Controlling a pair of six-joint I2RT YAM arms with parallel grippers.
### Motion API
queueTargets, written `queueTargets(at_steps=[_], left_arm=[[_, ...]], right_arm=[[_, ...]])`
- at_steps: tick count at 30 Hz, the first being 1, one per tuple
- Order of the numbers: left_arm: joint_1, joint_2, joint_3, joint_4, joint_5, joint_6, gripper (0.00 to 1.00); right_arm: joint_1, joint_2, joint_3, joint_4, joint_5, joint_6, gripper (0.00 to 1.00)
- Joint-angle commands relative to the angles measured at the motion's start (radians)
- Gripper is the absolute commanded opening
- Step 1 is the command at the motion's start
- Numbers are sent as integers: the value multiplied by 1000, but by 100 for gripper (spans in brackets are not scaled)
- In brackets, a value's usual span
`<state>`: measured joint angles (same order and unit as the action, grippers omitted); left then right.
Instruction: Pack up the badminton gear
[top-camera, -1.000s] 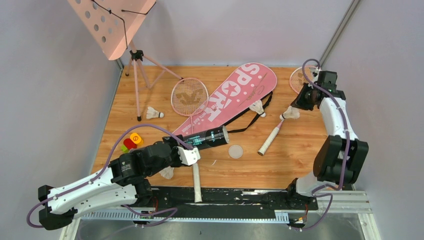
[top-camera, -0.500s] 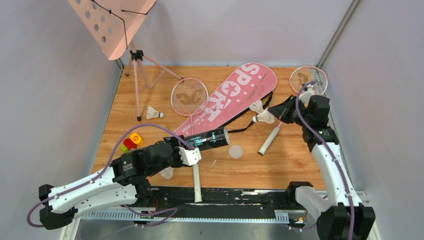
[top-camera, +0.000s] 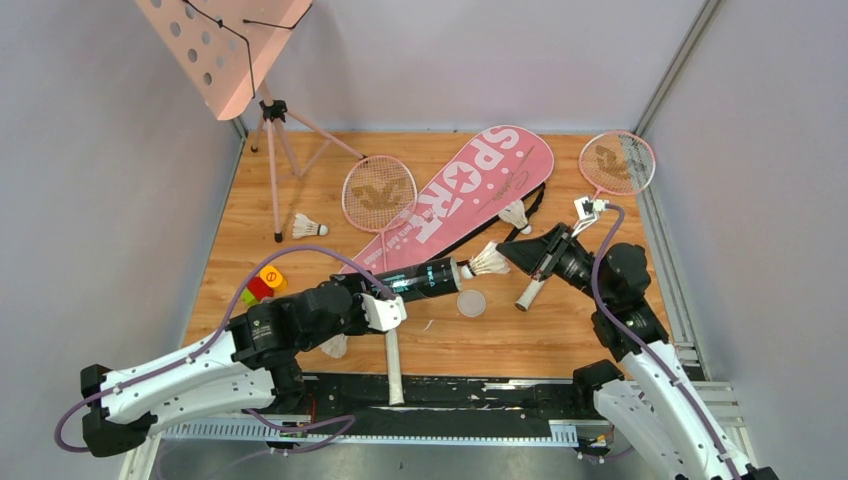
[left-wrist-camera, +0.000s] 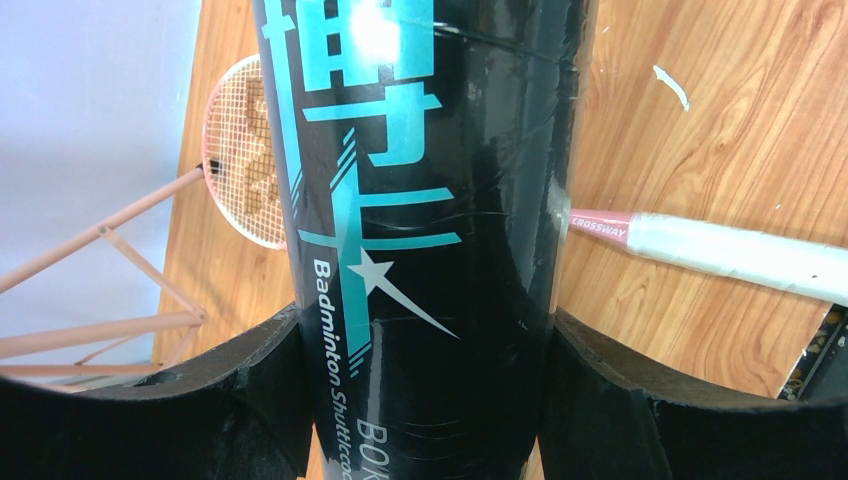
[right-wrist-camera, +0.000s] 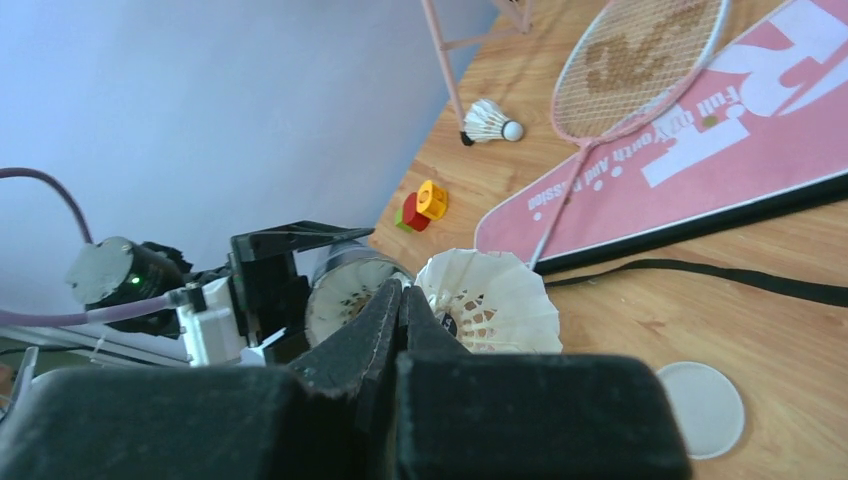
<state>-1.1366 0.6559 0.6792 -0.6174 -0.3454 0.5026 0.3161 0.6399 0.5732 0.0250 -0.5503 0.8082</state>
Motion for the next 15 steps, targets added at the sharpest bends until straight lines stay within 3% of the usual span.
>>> queueTargets(at_steps=[1,15], left_arm=[[3,0,5,52,0,-9,44],[3,-1,7,51,2,-10,44]], right_arm=[[27,-59,-15,119,9,83,0],[149,-3,-58,260,62,122,0]])
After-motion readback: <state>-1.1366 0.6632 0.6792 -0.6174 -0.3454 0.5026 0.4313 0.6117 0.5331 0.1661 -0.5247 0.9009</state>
